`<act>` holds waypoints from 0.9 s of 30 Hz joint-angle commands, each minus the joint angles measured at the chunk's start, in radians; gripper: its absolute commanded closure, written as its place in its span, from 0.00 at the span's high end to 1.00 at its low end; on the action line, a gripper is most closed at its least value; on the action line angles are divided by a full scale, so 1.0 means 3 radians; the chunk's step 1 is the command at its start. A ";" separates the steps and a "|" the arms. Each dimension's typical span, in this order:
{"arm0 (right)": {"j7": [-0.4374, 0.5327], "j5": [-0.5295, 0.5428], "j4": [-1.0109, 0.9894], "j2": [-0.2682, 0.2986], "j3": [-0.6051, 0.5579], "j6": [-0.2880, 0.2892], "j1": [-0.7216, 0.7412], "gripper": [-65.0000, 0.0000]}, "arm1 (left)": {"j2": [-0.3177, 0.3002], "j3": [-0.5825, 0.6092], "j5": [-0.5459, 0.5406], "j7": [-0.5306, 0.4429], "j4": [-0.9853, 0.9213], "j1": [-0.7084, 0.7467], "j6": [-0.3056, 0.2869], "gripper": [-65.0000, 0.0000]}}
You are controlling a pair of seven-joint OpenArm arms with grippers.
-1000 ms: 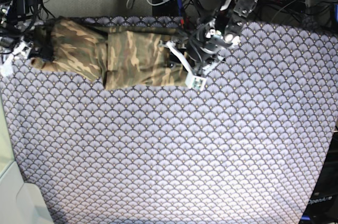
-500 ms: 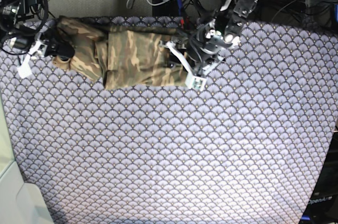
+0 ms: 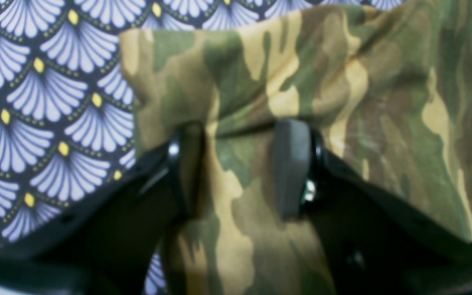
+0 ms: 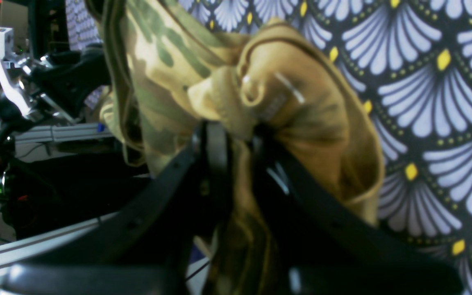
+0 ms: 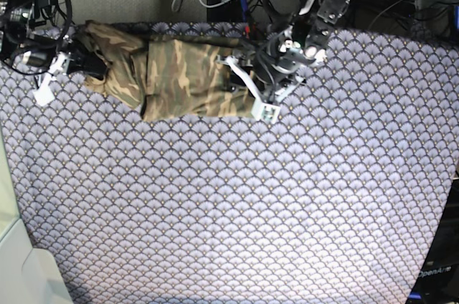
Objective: Fold the T-shirt properly
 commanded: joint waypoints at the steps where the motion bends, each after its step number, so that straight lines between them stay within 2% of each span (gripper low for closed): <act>1: 0.0047 0.0061 0.0051 0.0070 0.0019 -0.0001 0.0077 0.00 | -0.0012 -0.0011 0.0033 0.0192 -0.0004 0.0029 0.0083 0.44; 9: 0.0037 0.0061 0.0112 0.0100 0.0003 -0.0001 0.0267 0.00 | -0.0028 -0.0011 0.0038 0.0212 -0.0004 0.0019 0.0083 0.44; 17: 0.0037 0.0061 0.1043 0.0080 -0.0002 -0.0001 0.0251 0.00 | -0.0079 -0.0016 0.0048 0.0222 -0.0004 0.0008 0.0088 0.44; 21: 0.0017 0.0061 0.1365 -0.0120 -0.0017 -0.0001 0.0200 0.00 | -0.0109 -0.0108 0.0048 0.0222 -0.0004 0.0019 0.0088 0.44; 27: 0.0058 0.0061 0.1590 -0.0396 -0.0513 -0.0001 0.0190 0.00 | -0.0094 -0.0604 0.0023 0.0529 0.0200 0.0049 0.0063 0.44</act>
